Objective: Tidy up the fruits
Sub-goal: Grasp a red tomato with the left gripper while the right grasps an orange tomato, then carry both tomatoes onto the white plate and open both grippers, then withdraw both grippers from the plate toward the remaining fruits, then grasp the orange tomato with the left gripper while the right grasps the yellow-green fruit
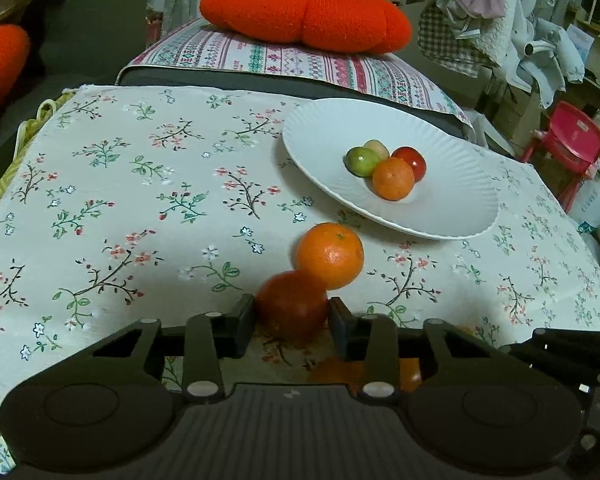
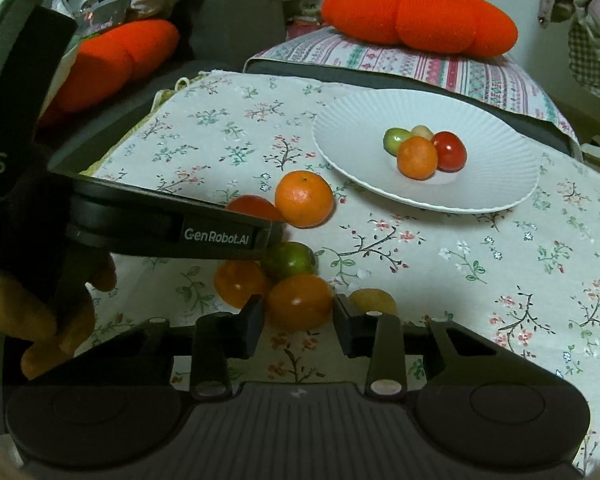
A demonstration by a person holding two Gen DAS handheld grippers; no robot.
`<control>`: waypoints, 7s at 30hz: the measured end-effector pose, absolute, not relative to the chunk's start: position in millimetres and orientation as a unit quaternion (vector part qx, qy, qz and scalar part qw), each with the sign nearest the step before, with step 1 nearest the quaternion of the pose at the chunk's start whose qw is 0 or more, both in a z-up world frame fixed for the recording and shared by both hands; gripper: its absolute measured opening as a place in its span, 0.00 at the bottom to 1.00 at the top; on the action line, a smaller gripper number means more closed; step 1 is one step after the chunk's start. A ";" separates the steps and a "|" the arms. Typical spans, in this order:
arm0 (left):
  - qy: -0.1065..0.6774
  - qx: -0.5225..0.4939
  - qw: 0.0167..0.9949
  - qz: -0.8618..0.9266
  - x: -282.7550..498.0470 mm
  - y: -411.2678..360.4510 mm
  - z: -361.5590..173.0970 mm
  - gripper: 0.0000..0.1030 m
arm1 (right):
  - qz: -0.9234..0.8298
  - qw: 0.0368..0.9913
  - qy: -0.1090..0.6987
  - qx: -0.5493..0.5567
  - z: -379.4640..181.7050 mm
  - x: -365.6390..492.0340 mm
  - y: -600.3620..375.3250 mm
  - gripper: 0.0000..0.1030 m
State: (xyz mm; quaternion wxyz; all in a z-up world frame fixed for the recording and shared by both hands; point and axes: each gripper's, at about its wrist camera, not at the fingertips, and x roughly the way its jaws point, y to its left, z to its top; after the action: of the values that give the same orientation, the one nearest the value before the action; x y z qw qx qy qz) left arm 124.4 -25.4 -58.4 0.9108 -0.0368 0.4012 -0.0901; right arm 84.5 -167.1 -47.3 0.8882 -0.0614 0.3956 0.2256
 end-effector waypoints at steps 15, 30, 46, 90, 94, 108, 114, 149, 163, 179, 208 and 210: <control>0.399 -0.034 0.912 -0.086 125.2 -25.1 -57.9 0.18 | 0.228 0.889 0.390 -0.078 -52.2 90.1 -158.8 0.33; 0.398 -0.051 0.913 -0.077 125.6 -17.2 -53.0 0.18 | 0.229 0.896 0.375 -0.061 -38.7 87.2 -165.1 0.31; 0.364 -0.107 0.923 -0.066 124.1 8.4 -29.5 0.17 | 0.213 0.906 0.362 -0.042 -32.4 89.1 -176.5 0.31; 0.271 -0.007 0.948 -0.167 172.1 -58.9 -35.8 0.17 | 0.137 0.944 0.300 -0.008 -26.1 150.4 -228.8 0.31; 0.278 0.000 0.946 -0.167 174.5 -60.6 -40.6 0.18 | 0.139 0.943 0.302 -0.020 -29.3 154.5 -224.1 0.32; 0.287 -0.018 0.944 -0.161 173.2 -54.8 -36.5 0.21 | 0.131 0.944 0.303 -0.018 -28.8 153.0 -224.3 0.34; 0.289 -0.040 0.944 -0.154 175.2 -47.4 -32.0 0.21 | 0.125 0.947 0.298 -0.006 -24.6 154.3 -228.5 0.34; 0.381 -0.060 0.918 -0.092 146.2 -20.0 -36.8 0.31 | 0.155 0.937 0.309 0.047 -3.4 117.1 -232.6 0.68; 0.400 -0.043 0.911 -0.088 113.3 -17.8 -35.6 0.36 | 0.155 0.922 0.351 0.055 -9.9 99.9 -229.2 0.70; 0.414 0.007 0.900 -0.139 81.8 -41.3 -53.3 0.37 | 0.162 0.913 0.372 0.049 -16.5 83.9 -219.1 0.63; 0.390 -0.029 0.916 -0.088 92.5 -16.0 -38.8 0.12 | 0.214 0.880 0.420 -0.056 -51.0 84.5 -174.6 0.24; 0.391 -0.030 0.916 -0.088 92.8 -14.9 -39.5 0.12 | 0.215 0.879 0.421 -0.059 -49.5 85.5 -174.3 0.23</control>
State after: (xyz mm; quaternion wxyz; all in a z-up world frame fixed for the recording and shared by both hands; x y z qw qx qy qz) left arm 92.8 -14.9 -39.5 0.9157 -0.0300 0.3911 -0.0876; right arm 85.5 -174.3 -49.5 0.8791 -0.0586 0.4212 0.2154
